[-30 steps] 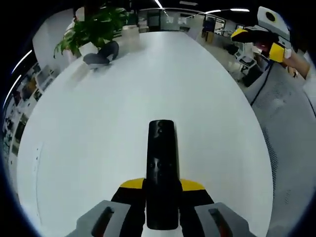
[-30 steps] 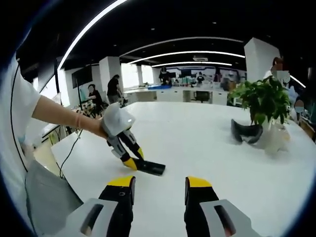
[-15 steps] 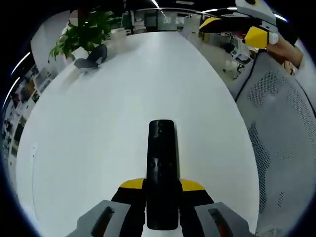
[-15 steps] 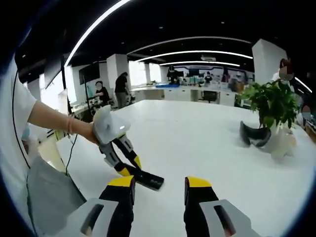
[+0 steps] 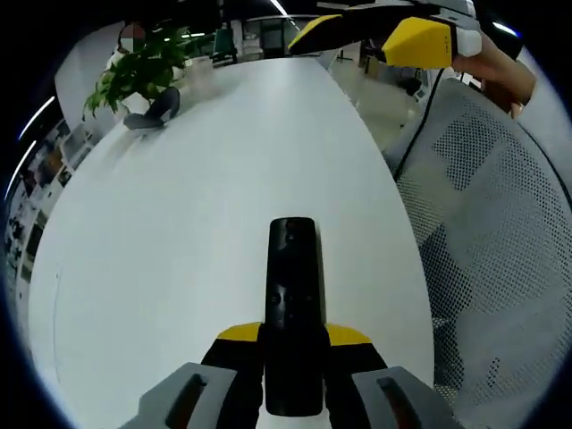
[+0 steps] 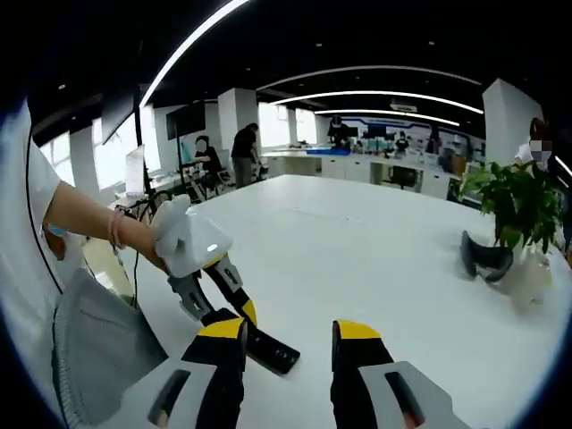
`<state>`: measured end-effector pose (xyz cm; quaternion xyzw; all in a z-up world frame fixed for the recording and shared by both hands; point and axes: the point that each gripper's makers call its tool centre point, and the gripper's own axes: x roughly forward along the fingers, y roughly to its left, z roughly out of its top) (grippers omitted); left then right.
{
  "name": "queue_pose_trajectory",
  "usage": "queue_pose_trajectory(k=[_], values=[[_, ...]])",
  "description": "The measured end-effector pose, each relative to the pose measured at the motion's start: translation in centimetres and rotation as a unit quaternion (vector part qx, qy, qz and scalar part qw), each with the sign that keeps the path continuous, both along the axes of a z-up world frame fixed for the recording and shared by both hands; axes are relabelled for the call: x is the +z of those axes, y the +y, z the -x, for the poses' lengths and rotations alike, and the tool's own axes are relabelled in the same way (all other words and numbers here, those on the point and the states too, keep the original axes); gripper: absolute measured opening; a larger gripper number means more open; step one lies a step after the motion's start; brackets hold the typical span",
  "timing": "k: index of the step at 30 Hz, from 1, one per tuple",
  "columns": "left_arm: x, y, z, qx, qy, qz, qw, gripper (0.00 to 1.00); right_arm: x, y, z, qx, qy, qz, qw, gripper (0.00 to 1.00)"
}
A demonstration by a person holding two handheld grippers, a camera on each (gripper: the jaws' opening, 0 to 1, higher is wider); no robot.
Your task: Press the specified remote control buttons in sequence, fully releasing each button before pressing the next.
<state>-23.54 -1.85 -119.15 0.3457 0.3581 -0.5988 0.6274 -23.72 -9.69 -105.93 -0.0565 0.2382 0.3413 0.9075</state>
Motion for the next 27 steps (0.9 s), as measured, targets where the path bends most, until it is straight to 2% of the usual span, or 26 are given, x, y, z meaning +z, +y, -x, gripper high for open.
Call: queue_pose_trajectory(k=[6,13,21,23,27], values=[[0.0,0.2,2.0,-0.002,0.003,0.003,1.0000,0.24,-1.1,1.5,0.6,0.037,0.017,0.012,0.9991,0.34],[0.1,0.5,3.7,0.001,0.000,0.009,1.0000,0.24,-3.2,2.6,1.2,0.085,0.047,0.054,0.9938,0.33],[0.1,0.7,4.9,-0.003,0.000,0.016,0.9999,0.24,-6.4,2.8,2.2,0.141,0.093,0.106,0.9800,0.32],[0.1,0.7,5.4,-0.018,-0.005,0.021,0.9996,0.24,-7.2,2.8,2.6,0.164,0.100,0.128,0.9729,0.31],[0.2,0.8,5.3,-0.018,-0.008,0.029,0.9994,0.24,-8.3,2.9,3.1,0.190,0.109,0.154,0.9634,0.30]])
